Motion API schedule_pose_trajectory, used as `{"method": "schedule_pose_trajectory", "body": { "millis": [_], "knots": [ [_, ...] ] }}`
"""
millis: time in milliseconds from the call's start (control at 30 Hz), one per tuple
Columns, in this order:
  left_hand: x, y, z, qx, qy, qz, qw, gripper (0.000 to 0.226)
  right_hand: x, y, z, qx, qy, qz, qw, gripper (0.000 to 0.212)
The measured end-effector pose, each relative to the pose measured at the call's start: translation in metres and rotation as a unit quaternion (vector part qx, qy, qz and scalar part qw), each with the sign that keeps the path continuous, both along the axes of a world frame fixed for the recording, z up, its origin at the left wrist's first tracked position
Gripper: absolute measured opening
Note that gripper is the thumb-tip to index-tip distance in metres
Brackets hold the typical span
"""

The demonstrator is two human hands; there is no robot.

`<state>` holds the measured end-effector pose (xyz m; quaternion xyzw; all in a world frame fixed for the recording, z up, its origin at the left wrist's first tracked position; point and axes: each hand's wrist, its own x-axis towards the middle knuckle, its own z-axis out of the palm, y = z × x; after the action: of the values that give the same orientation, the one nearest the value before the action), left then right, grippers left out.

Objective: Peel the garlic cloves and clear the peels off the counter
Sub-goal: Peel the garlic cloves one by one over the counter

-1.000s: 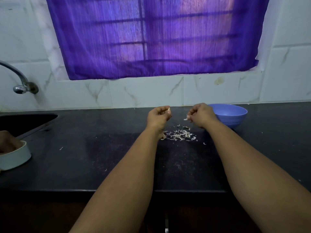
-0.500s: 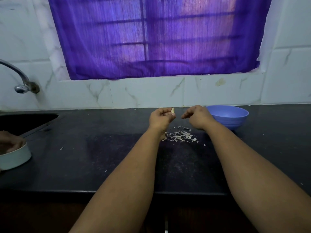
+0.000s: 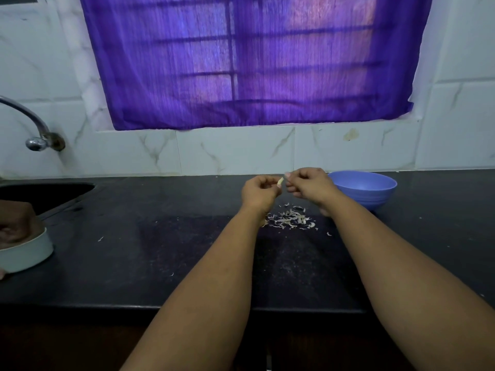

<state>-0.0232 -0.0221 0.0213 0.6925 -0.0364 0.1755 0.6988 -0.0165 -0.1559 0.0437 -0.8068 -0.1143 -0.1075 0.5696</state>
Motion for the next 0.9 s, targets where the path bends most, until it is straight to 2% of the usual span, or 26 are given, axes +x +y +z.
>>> {"method": "schedule_pose_trajectory", "body": {
  "millis": [33, 100, 367, 600, 767, 900],
  "knots": [
    [-0.001, 0.0, 0.0, 0.006, -0.001, -0.002, 1.0, 0.016, -0.001, 0.001, 0.0, 0.036, 0.003, 0.022, 0.999, 0.016],
    [-0.002, 0.0, 0.0, 0.009, -0.004, -0.012, 1.0, 0.017, -0.004, 0.002, 0.001, 0.043, -0.007, 0.035, 0.998, 0.009],
    [-0.006, -0.002, 0.0, 0.016, 0.005, -0.026, 1.0, 0.011, 0.001, 0.0, -0.003, -0.029, -0.063, -0.019, 0.997, 0.01],
    [-0.009, 0.001, 0.003, 0.038, 0.015, -0.036, 0.999, 0.011, 0.003, -0.001, -0.003, -0.057, -0.051, 0.006, 0.997, 0.009],
    [-0.01, 0.0, 0.005, 0.046, 0.007, -0.04, 0.998, 0.011, 0.001, -0.003, -0.001, 0.027, -0.014, 0.056, 0.998, 0.006],
    [-0.012, 0.0, 0.005, 0.046, 0.003, -0.051, 0.998, 0.005, 0.002, -0.007, 0.001, 0.132, 0.073, 0.108, 0.983, 0.006]
  ]
}}
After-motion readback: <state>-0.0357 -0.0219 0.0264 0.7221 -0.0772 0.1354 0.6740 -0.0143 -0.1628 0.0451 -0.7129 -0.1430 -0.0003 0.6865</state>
